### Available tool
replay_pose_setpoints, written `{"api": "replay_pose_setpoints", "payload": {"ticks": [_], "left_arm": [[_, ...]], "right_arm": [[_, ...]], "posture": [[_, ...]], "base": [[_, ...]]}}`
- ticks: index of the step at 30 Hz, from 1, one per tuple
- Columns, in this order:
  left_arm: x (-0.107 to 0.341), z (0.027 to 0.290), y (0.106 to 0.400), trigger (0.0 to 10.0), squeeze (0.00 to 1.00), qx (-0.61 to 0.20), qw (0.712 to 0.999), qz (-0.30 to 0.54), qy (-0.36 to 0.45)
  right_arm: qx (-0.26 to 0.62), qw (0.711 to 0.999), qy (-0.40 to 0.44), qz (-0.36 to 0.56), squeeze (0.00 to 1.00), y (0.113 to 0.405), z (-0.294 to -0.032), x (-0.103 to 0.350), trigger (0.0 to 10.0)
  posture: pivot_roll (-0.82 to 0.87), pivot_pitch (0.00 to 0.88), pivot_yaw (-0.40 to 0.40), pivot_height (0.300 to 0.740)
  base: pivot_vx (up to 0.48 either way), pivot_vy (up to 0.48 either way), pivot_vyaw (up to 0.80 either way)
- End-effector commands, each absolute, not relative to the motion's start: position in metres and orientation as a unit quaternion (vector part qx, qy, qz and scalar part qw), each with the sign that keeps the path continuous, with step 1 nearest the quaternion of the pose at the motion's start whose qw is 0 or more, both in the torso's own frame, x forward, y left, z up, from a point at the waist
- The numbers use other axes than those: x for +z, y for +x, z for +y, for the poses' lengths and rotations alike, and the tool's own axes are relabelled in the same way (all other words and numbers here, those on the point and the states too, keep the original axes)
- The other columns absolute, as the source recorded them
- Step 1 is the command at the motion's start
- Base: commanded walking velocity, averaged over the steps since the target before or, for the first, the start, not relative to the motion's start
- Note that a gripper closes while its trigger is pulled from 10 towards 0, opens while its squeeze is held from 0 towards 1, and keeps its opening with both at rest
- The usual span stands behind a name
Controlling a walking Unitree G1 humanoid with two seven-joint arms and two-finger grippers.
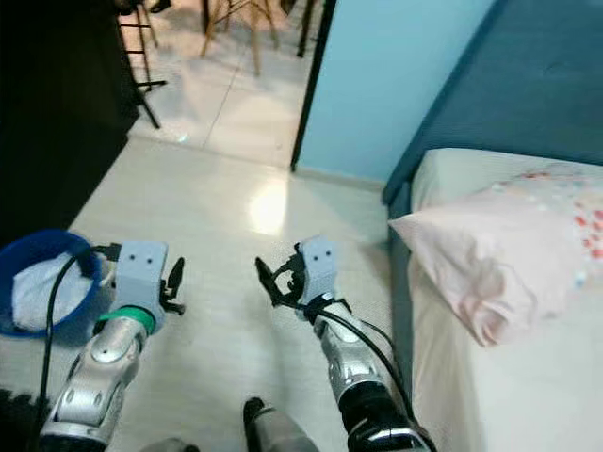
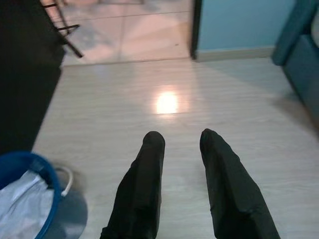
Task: Clean up the room
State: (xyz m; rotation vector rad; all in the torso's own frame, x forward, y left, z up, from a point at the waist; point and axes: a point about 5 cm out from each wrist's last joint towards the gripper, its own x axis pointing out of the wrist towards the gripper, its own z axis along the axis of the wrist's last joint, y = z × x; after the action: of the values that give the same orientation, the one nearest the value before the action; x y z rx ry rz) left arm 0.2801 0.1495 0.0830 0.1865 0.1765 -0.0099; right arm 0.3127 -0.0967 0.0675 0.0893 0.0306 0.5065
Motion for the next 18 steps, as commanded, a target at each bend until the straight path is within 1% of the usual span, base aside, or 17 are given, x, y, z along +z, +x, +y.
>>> {"api": "replay_pose_setpoints", "payload": {"ticks": [1, 5, 18], "left_arm": [[0.0773, 0.1474, 0.2786, 10.0, 0.0, -0.006, 0.991, 0.097, 0.092], [0.0804, 0.1441, 0.2825, 10.0, 0.0, -0.006, 0.991, 0.085, 0.098], [0.0808, 0.1415, 0.2864, 10.0, 0.0, -0.01, 0.992, 0.077, 0.102]], "right_arm": [[0.243, 0.968, 0.051, 0.029, 0.0, 0.31, -0.0989, 0.0615, 10.0], [0.239, 0.97, 0.044, 0.017, 0.0, 0.312, -0.0992, 0.0653, 10.0], [0.233, 0.972, 0.041, 0.014, 0.0, 0.3151, -0.0993, 0.0677, 10.0]], "posture": [[0.04, 0.06, -0.026, 0.74], [0.04, 0.057, -0.025, 0.74], [0.04, 0.045, -0.024, 0.74]], "base": [[0.0, 0.0, -0.8], [0.432, 0.0, -0.71], [0.48, 0.0, 0.0]]}}
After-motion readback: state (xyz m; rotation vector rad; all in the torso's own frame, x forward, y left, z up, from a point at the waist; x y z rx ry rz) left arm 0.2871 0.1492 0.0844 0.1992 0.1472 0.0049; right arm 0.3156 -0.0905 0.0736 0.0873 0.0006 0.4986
